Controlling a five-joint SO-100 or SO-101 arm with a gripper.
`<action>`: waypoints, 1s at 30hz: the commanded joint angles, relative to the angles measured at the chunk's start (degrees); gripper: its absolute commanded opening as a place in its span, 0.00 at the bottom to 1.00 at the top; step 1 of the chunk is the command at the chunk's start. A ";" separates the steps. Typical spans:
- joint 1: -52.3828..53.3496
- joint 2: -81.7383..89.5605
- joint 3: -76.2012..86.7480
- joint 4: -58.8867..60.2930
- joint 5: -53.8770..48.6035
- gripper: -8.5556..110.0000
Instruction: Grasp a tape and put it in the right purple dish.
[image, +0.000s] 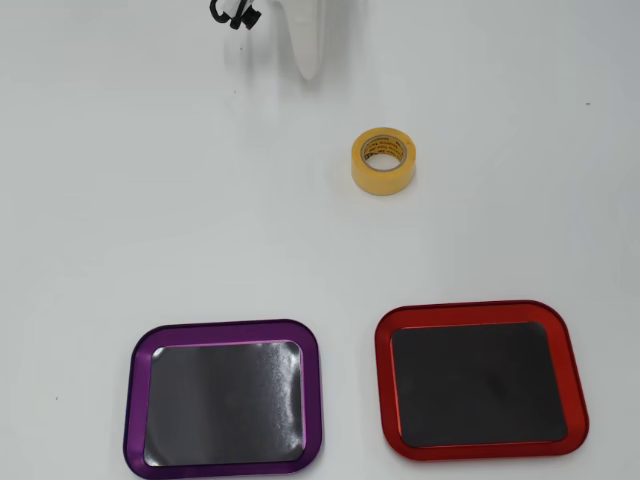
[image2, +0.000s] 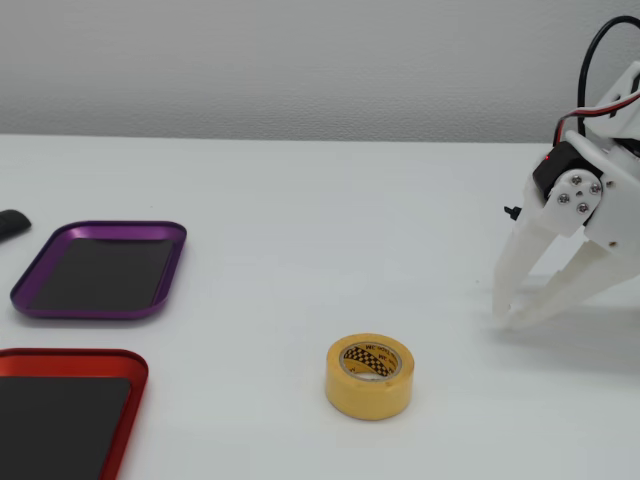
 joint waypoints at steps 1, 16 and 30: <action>-0.18 4.39 0.35 -0.53 -0.44 0.07; 0.62 4.39 -0.44 -0.62 -0.35 0.07; -0.18 -29.44 -28.56 -7.47 -0.70 0.07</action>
